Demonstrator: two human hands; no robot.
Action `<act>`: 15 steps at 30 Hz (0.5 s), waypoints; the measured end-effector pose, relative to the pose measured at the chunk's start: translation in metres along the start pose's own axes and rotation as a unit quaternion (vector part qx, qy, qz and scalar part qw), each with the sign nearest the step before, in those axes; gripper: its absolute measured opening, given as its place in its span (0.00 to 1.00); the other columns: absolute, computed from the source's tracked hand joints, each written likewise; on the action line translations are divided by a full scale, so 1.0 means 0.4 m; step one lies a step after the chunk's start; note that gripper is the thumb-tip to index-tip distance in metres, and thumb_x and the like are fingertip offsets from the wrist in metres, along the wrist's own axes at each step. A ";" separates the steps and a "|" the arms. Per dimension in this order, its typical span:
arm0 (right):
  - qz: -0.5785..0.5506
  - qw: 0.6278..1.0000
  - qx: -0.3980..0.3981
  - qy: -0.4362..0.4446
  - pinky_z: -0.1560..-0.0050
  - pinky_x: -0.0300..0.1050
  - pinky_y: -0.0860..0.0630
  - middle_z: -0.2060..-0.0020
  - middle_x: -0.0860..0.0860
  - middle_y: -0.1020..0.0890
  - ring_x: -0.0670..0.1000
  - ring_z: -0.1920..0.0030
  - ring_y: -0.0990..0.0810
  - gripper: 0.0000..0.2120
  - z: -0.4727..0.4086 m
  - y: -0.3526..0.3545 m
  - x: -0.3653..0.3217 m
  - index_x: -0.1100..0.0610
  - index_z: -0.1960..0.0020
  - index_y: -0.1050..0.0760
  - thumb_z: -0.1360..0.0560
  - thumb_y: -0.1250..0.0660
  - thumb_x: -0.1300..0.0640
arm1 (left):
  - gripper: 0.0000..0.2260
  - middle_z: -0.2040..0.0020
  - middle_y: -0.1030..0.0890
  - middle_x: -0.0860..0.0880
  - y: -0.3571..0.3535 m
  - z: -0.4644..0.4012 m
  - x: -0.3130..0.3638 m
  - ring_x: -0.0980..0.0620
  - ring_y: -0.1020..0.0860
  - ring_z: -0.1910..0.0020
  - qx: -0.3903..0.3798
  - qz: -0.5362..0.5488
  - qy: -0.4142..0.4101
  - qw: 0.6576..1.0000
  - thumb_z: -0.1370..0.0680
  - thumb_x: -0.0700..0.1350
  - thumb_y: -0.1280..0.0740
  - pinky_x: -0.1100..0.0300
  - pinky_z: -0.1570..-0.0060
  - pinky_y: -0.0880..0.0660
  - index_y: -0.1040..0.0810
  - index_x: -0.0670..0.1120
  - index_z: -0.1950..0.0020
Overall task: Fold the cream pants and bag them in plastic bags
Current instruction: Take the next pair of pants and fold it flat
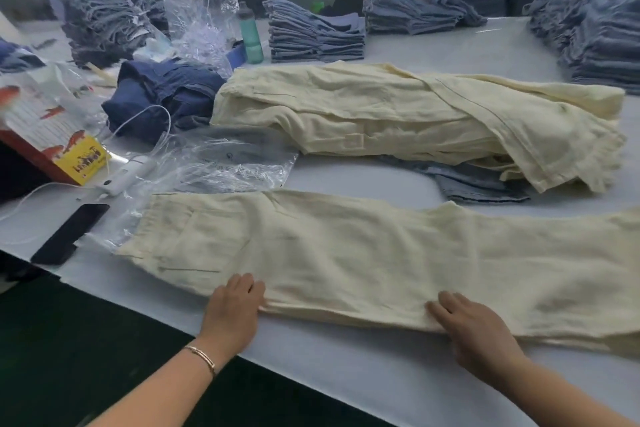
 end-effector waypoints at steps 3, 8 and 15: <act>-0.009 0.998 -0.007 -0.059 0.82 0.38 0.39 0.68 0.52 0.25 0.54 0.73 0.24 0.28 0.013 0.014 0.008 0.54 0.62 0.19 0.62 0.25 0.68 | 0.05 0.56 0.25 0.50 -0.045 0.004 -0.053 0.49 0.26 0.55 -0.077 0.064 0.076 0.992 0.28 0.39 0.36 0.60 0.63 0.32 0.27 0.49 0.55; -0.034 0.993 -0.014 -0.110 0.80 0.38 0.34 0.70 0.49 0.26 0.53 0.72 0.23 0.22 0.023 0.038 -0.031 0.53 0.68 0.23 0.60 0.22 0.65 | 0.06 0.64 0.30 0.55 -0.046 0.026 -0.134 0.57 0.31 0.65 -0.093 0.200 0.068 0.973 0.29 0.41 0.41 0.65 0.70 0.38 0.34 0.52 0.63; -0.104 0.985 -0.006 -0.137 0.60 0.47 0.21 0.49 0.51 0.20 0.56 0.51 0.19 0.26 -0.181 0.029 -0.226 0.54 0.47 0.19 0.45 0.20 0.56 | 0.14 0.46 0.22 0.41 -0.074 0.031 -0.567 0.41 0.23 0.54 0.018 0.437 0.539 0.720 0.24 0.48 0.33 0.49 0.56 0.21 0.27 0.40 0.44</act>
Point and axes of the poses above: each hand's wrist, its own z-axis away from the middle knuckle, its own y-axis out of the back of the hand, x = y × z, the point moved 5 cm from there along -z, towards the middle knuckle
